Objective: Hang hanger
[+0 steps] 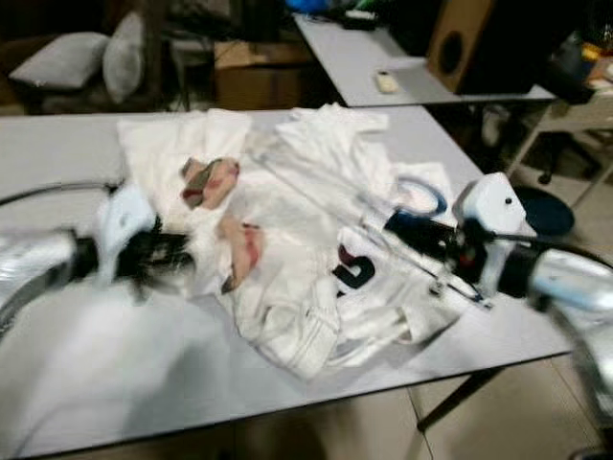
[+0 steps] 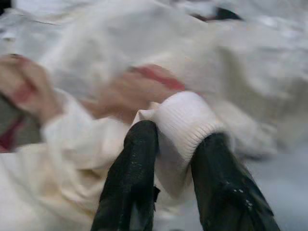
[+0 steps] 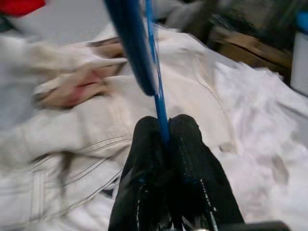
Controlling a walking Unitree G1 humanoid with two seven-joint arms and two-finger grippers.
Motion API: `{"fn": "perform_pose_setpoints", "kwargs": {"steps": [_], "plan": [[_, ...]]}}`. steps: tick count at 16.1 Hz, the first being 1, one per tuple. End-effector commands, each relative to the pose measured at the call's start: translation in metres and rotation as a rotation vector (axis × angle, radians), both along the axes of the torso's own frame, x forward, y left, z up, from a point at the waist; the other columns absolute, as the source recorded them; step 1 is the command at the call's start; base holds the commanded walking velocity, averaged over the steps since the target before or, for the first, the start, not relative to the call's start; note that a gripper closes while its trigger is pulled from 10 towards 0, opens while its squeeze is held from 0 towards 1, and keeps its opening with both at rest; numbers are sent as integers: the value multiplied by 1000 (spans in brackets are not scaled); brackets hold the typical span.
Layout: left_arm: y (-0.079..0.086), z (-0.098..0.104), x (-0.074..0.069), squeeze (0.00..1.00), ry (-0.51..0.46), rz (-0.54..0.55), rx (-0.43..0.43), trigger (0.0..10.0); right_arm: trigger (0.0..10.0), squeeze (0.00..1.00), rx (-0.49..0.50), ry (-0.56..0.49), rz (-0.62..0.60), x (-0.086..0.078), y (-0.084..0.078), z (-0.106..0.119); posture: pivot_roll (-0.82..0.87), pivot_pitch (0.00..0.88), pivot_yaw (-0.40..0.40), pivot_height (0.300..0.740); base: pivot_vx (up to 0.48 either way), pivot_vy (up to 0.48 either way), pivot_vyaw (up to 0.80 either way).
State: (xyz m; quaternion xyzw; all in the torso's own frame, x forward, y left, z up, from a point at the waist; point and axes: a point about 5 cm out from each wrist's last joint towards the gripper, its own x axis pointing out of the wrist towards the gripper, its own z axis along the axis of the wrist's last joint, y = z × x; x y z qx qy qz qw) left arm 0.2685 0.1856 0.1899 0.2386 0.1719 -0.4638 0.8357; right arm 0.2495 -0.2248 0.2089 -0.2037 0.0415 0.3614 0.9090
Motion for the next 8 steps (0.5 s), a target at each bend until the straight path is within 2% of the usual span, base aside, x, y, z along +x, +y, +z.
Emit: {"fn": "perform_pose_setpoints", "kwargs": {"steps": [1,3,5,6,7,8], "plan": [[0,11,-13,1000,9,-51,34,10000,10000,0,29,-2,-75,4,3,-3,80,0,-26,740,0,0,0],[12,23,-35,1000,45,-83,78,10000,10000,0,93,-8,-141,10,10,-11,104,0,-28,740,0,0,0],[18,35,-44,1000,47,-70,0,10000,10000,0,169,-27,-196,17,16,-11,103,0,-21,740,0,0,0],[31,49,-29,1000,-84,91,-111,10000,10000,0,251,-42,-272,23,26,-6,86,0,-12,740,0,0,0],[34,51,-25,1000,-123,136,-125,10000,10000,0,272,-37,-292,24,28,-6,81,0,-10,740,0,0,0],[42,52,0,796,-259,393,-192,10000,10000,0,354,-31,-339,24,40,-5,65,0,2,740,0,0,0]]}}
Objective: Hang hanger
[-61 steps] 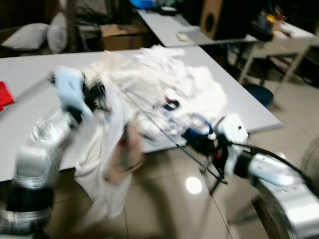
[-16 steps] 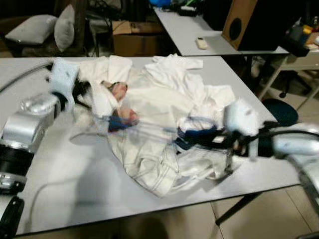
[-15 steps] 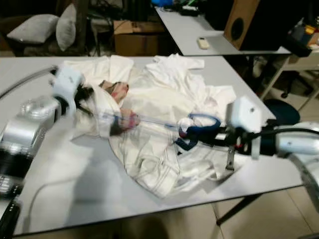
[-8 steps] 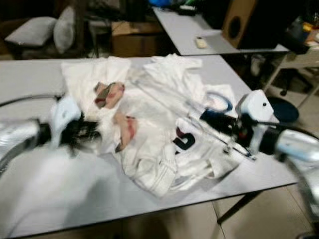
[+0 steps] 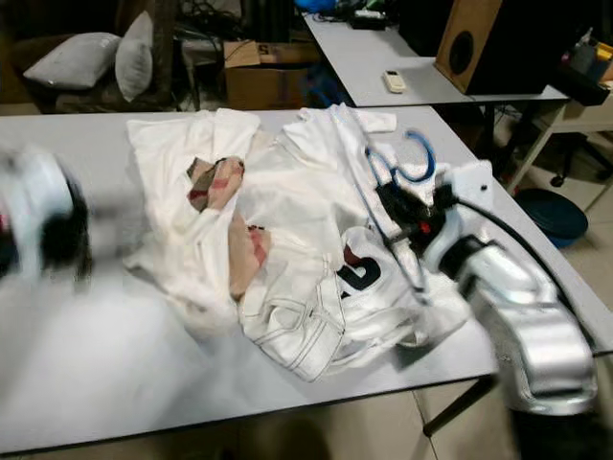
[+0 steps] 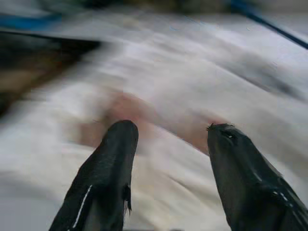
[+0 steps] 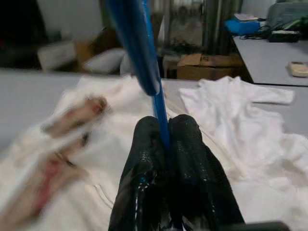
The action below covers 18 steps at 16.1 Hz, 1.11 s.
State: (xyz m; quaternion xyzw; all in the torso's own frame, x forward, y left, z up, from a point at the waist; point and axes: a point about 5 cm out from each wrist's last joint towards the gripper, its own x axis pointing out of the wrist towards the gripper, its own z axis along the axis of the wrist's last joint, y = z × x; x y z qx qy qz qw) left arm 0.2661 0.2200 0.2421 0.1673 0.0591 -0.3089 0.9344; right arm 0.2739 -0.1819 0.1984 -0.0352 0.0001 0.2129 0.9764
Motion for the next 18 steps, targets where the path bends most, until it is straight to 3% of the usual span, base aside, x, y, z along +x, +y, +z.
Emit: {"fn": "perform_pose_setpoints", "kwargs": {"steps": [1,2,3,5,6,8,11,14,18], "plan": [[11,-9,12,0,-38,221,-14,10000,10000,0,22,12,-78,-2,4,0,49,0,13,740,0,0,0],[9,-17,14,0,-56,302,-65,10000,10000,0,34,27,-137,-3,10,-5,42,0,22,740,0,0,0],[5,-20,13,0,-62,318,-103,10000,10000,0,45,32,-151,-4,13,-7,43,0,26,740,0,0,0],[-19,-30,11,0,-93,341,-192,10000,10000,0,54,74,-230,-7,20,-16,57,0,20,740,0,0,0],[-33,-33,12,0,-102,341,-229,10000,10000,0,-46,86,-296,-6,19,-22,64,0,16,740,0,0,0],[-58,-47,11,0,-108,342,-232,10000,10000,0,12,106,-264,-6,29,-23,67,0,8,740,0,172,0],[-60,-60,7,0,-97,354,-228,10000,10000,0,117,88,-262,-7,38,-17,32,0,11,740,0,341,0],[-57,-59,16,0,-104,380,-239,10000,10000,0,125,62,-241,-11,36,-15,20,0,33,740,0,331,0],[-64,-60,17,0,-92,378,-249,10000,10000,0,113,29,-267,-8,30,-11,45,0,22,740,0,327,0]]}}
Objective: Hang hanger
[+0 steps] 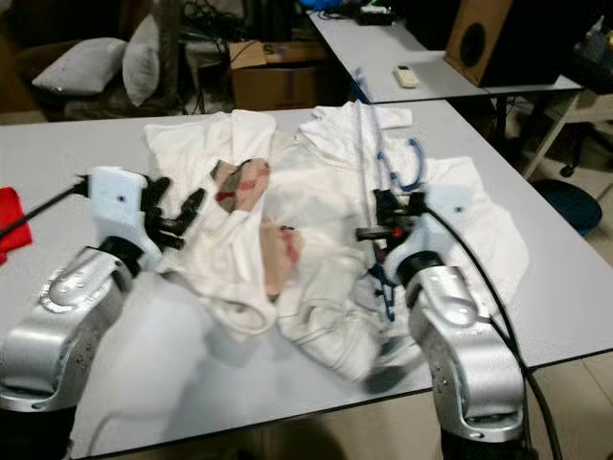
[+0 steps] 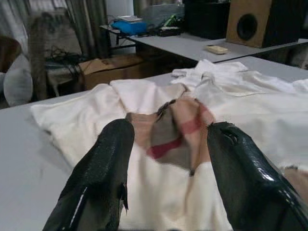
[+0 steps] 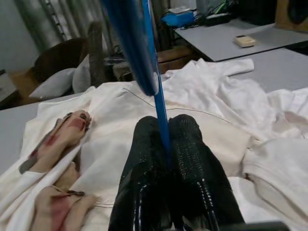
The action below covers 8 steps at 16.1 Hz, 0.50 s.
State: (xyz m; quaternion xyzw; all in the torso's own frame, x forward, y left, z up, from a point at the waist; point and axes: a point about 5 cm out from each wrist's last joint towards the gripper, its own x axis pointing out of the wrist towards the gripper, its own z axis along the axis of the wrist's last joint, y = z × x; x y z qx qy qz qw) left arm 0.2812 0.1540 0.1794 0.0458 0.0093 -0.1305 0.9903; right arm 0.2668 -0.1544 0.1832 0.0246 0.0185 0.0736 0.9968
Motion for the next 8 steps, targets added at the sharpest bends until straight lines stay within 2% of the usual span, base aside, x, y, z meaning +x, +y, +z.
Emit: {"fn": "perform_pose_setpoints", "kwargs": {"steps": [1,5,8], "plan": [[5,-3,-4,0,16,35,18,10000,10000,0,33,-44,34,4,6,7,69,0,8,740,0,330,0],[10,-7,0,0,26,56,23,10000,10000,0,25,-67,-5,7,9,8,34,0,17,740,0,326,0],[-1,-7,4,0,17,29,19,10000,10000,0,-10,-27,52,3,6,-1,34,0,16,740,0,330,0]]}}
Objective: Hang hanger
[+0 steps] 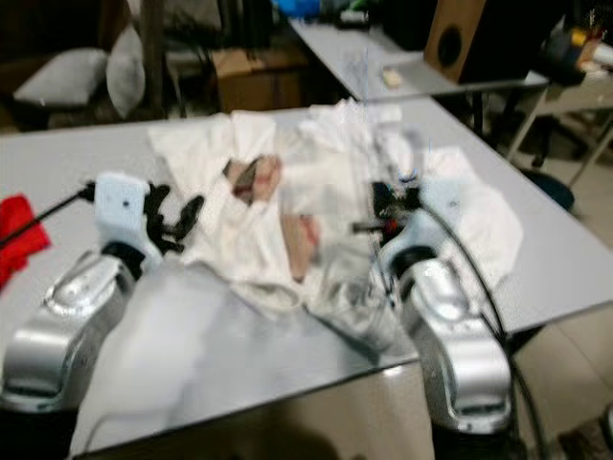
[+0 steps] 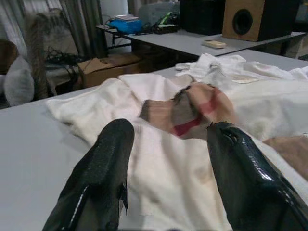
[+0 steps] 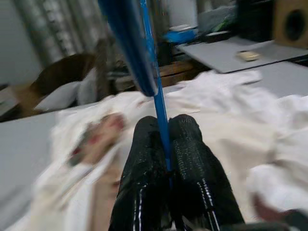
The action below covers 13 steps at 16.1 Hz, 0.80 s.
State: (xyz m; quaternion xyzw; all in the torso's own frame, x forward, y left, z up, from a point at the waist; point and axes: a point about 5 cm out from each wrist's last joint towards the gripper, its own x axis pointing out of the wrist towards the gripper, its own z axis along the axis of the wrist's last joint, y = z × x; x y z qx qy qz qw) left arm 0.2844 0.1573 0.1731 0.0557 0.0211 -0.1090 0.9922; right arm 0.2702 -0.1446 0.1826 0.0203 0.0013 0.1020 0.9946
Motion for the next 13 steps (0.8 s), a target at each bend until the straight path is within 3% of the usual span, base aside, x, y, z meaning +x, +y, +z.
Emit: {"fn": "perform_pose_setpoints", "kwargs": {"steps": [1,2,6,8,10,11,12,13], "plan": [[-5,-2,0,0,3,-8,17,10000,10000,0,-8,30,4,-2,-5,-4,43,0,15,740,0,326,0],[-5,0,1,0,-4,-9,59,10000,10000,0,1,53,13,-2,-6,-8,60,0,1,740,0,326,0],[6,-4,-3,0,8,22,59,10000,10000,0,-25,42,48,-2,6,-6,59,0,2,740,0,328,0],[5,-2,0,0,0,22,50,10000,10000,0,-156,-20,62,-3,6,5,34,0,12,740,0,334,0],[1,-1,5,0,-4,18,19,10000,10000,0,-464,-119,121,-3,3,27,4,0,31,740,0,328,0],[0,-3,8,0,-1,10,19,10000,10000,0,-731,-130,250,-8,0,37,-12,0,37,740,0,330,0],[-1,-2,10,0,-5,9,20,10000,10000,0,-738,-118,275,-10,-5,44,1,0,33,740,0,334,0],[-1,0,11,0,-12,13,21,10000,10000,0,-648,-128,248,-7,-7,49,12,0,30,740,0,326,0]]}}
